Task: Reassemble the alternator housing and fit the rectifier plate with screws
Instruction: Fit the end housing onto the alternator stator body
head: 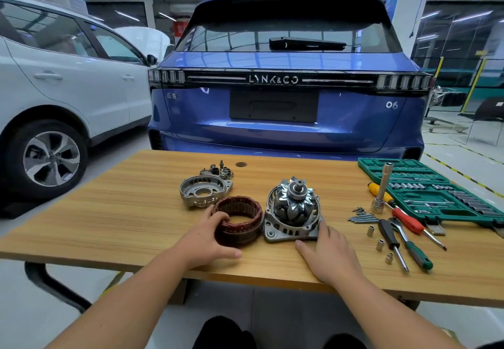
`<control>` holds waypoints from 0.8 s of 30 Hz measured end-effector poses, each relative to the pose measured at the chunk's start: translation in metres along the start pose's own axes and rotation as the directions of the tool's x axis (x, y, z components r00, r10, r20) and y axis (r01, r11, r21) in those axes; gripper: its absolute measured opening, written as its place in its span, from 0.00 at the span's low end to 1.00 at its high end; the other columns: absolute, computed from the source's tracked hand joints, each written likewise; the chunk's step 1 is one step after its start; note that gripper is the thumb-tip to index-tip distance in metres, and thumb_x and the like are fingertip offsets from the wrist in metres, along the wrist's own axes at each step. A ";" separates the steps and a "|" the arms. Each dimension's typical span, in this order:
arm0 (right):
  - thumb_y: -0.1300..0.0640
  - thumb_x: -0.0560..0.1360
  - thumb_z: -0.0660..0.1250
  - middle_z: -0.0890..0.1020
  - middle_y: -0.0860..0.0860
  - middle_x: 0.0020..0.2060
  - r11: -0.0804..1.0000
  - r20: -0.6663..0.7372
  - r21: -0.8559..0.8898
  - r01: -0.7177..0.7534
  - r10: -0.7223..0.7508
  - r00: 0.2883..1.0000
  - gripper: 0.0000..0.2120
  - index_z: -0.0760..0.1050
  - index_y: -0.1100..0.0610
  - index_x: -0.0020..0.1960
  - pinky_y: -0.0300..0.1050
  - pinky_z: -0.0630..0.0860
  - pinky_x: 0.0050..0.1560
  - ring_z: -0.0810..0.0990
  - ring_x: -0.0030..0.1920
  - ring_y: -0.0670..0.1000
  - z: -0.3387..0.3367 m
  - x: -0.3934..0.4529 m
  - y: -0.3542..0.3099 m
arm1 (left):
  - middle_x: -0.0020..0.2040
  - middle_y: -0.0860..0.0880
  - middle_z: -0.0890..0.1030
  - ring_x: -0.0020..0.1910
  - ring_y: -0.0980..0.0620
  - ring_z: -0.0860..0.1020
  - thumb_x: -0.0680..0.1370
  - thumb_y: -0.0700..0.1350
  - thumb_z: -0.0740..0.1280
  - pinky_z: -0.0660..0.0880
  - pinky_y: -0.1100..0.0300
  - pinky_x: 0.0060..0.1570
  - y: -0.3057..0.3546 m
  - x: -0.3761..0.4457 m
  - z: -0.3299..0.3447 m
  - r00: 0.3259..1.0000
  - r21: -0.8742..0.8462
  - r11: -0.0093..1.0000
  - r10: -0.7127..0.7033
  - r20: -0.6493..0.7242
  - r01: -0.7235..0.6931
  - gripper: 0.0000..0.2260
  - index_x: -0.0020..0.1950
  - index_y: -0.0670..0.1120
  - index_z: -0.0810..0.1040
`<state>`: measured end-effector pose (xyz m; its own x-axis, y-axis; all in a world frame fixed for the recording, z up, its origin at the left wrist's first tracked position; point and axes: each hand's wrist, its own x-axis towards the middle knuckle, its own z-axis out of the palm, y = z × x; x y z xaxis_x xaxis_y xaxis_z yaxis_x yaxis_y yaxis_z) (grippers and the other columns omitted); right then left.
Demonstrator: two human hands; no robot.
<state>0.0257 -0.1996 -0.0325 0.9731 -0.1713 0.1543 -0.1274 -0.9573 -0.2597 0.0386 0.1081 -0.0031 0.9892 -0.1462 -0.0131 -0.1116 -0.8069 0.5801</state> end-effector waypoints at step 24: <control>0.47 0.82 0.63 0.73 0.48 0.73 0.900 0.213 0.424 -0.103 0.012 0.977 0.27 0.63 0.48 0.79 0.47 0.70 0.67 0.72 0.72 0.52 -0.031 -0.005 0.020 | 0.52 0.55 0.82 0.50 0.54 0.80 0.59 0.55 0.85 0.80 0.54 0.48 0.081 -0.002 -0.017 0.925 -0.421 0.900 -0.057 -0.375 -0.115 0.23 0.48 0.54 0.79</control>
<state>0.0121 -0.2245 -0.0091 0.9901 -0.1294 -0.0551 -0.1337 -0.7445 -0.6541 0.0295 0.0531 0.0579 0.9573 0.1258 0.2603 -0.1739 -0.4685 0.8662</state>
